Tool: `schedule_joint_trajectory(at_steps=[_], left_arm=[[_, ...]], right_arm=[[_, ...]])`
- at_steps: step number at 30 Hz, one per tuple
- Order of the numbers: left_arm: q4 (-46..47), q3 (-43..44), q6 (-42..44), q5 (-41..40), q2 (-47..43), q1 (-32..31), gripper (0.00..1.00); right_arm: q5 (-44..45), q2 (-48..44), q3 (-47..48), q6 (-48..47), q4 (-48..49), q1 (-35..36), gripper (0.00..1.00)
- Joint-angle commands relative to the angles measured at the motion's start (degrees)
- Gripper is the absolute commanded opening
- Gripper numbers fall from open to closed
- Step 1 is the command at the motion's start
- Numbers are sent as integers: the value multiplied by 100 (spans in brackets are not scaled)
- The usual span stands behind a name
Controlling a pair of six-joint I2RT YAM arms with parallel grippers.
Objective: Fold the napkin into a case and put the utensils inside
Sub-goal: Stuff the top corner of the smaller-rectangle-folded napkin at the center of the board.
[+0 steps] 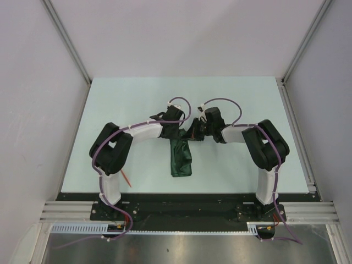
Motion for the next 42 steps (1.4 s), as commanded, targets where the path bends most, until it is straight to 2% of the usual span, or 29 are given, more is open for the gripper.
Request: schedule_joint_trajectory(at_steps=[1,3,5,11,18,26,42], left_arm=[[89,171,2,-148,-219,-34,10],[37,197,-16,-69,-290,-25,7],[37,171,-68,1,-465,-8,0],[265,-154,-191,221,-966,28,0],[283,-207,-227,757,-862,116,0],[441,-356,-271,670,-993,160,0],[608,-576,-446,880,-853,186,0]], right_arm=[[-64,-39,80,2,172,34,0],[-47,-30,98,-7,129,43,0],[-38,-39,142,-33,32,60,0],[6,-47,283,-104,-214,113,0],[6,119,634,-157,-583,210,0],[-73,480,1091,-165,-1225,306,0],[-573,1157,1864,141,-1139,429,0]])
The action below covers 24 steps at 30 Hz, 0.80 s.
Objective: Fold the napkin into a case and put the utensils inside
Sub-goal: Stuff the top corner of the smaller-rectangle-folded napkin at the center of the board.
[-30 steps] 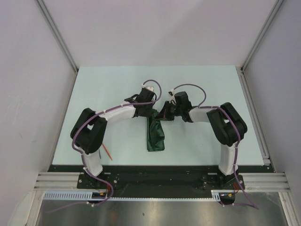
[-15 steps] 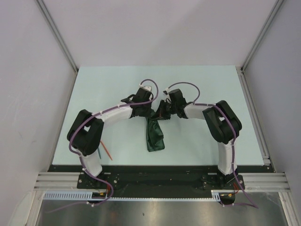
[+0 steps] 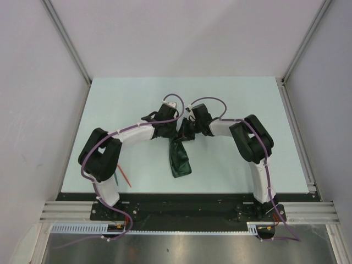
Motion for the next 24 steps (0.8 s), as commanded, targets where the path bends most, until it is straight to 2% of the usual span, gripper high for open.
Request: schedule_joint_trajectory(at_steps=[1,7,11,17,18,21,24], left_arm=[[293,-97,-206,187,-72,13,0],[101,-159,-434,-102,-19,66,0],[205,-290,-654,125,-55,285,0],[232,-431,-935,354,-28,619,0],[232,-449,-979,390,-11,707,0],[267,-519,-1085,600,-2,883,0],[389,-668,-1181,697,-46,997,0]], right_arm=[[-351,140,330,284,239,51,0],[-623,255,85,995,1627,-28,0],[-913,561,85,1330,2312,-10,0],[-958,817,102,1480,2797,51,1],[-940,861,145,1428,2754,60,2],[-905,975,469,989,2193,130,17],[-791,871,550,585,1709,183,23]])
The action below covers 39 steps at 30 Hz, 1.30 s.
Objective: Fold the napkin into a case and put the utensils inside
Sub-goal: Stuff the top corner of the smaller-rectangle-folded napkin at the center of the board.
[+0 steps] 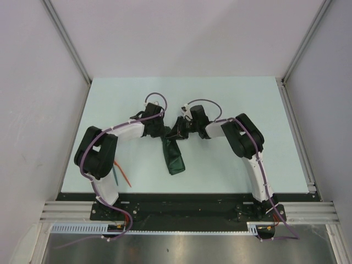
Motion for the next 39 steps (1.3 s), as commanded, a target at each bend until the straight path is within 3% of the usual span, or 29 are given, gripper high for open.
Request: schedule_joint_trajectory(at_steps=[1,12,22,26,29,39], left_arm=[[171,-297,-325,352,-107,163,0],[320,-517,-334,405,-301,268,0],[374,-640,-343,466,-415,330,0],[373,-667,-334,466,-476,339,0],[374,-667,-325,466,-503,347,0],[391,-684,-342,510,-459,365,0]], right_arm=[[85,-61,349,-636,-350,172,25],[227,-570,174,-1252,-1098,102,40],[349,-896,191,-1489,-1336,-12,45],[332,-782,322,-1445,-1310,-12,42],[218,-650,419,-1313,-1178,5,29],[280,-642,463,-1235,-924,23,11]])
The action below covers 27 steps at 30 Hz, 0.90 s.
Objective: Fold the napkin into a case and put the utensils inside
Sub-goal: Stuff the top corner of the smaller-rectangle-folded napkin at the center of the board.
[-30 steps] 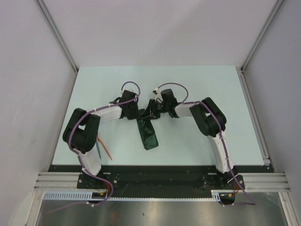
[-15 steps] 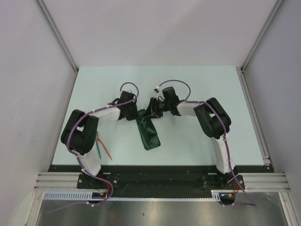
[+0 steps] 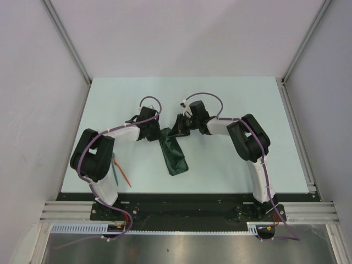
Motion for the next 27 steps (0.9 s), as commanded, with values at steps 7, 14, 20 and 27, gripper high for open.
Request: schedule_joint_trajectory(at_steps=[7,14,20,27], left_arm=[[83,-92,-94,215,-324,41,0],[593,-452,-120,102,-816,42,0],[795,-628,-251,48,-939,42,0],[672,-628,-392,242,-659,42,0]], right_arm=[[-196,478,589,450,678,130,5],[-134,593,247,661,1012,201,2],[-82,628,168,741,1180,218,0],[6,979,246,1794,2048,245,0]])
